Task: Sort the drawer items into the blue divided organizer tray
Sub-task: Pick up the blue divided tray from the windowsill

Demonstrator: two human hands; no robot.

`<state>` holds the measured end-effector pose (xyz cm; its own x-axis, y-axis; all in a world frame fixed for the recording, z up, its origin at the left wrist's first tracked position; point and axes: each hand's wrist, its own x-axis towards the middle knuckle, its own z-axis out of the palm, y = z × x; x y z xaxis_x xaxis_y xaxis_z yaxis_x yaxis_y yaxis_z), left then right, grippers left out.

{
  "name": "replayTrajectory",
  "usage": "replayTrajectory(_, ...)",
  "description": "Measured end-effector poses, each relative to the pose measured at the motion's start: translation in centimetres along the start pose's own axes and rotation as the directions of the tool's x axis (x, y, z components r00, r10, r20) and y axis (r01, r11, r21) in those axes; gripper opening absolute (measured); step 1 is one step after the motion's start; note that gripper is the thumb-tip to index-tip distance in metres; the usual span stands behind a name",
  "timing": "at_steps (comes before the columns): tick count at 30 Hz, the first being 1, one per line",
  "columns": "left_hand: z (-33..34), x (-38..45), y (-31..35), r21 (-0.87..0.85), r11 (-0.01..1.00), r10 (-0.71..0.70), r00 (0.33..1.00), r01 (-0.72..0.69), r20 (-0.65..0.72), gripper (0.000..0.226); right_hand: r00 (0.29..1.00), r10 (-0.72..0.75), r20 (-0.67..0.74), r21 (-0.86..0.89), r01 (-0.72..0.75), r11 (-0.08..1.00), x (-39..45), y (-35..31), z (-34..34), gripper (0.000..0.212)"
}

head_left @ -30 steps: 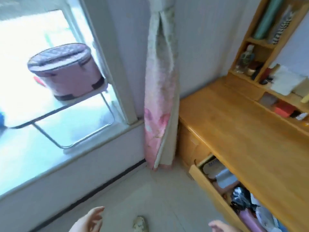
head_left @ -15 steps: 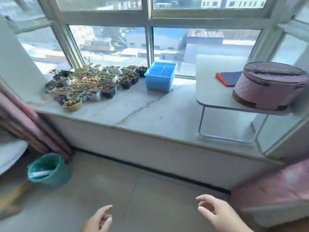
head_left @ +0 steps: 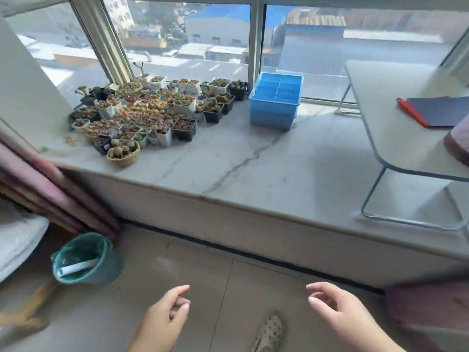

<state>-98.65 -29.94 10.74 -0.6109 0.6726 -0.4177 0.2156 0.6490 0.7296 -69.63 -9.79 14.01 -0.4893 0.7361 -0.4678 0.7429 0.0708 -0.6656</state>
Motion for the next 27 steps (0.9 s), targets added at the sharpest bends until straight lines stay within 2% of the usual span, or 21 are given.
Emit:
replayTrajectory(5,0.5,8.4,5.7,0.031,0.997,0.066,0.995,-0.068,0.071,0.04,0.995,0.084,-0.05,0.04,-0.082,0.996,7.4,0.3,-3.6,0.017)
replayTrajectory(9,0.0,15.4,11.8,0.035,0.991,0.128,0.989,-0.131,0.076,0.04,0.996,0.04,-0.077,0.053,-0.036,0.998,14.8,-2.4,-5.9,0.017)
replayTrajectory(12,0.2,21.0,16.2,-0.034,0.99,0.141,0.985,-0.138,0.099,0.038,0.994,0.014,-0.104,0.085,-0.005,0.996,19.8,-4.9,-8.0,0.016)
replayTrajectory(15,0.3,26.2,19.3,-0.101,0.987,0.135,0.982,-0.122,0.135,0.031,0.988,0.054,-0.142,0.165,-0.03,0.986,22.8,-6.4,-9.2,0.016)
replayTrajectory(21,0.2,41.7,25.1,-0.09,0.984,0.171,0.955,-0.153,0.244,0.026,0.938,0.289,-0.191,0.273,-0.232,0.934,25.8,-6.9,-9.2,0.02)
replayTrajectory(27,1.0,61.2,33.3,-0.011,0.948,0.314,0.935,-0.317,0.163,0.028,0.812,0.524,-0.256,0.434,-0.387,0.813,29.6,-10.4,-6.4,0.02)
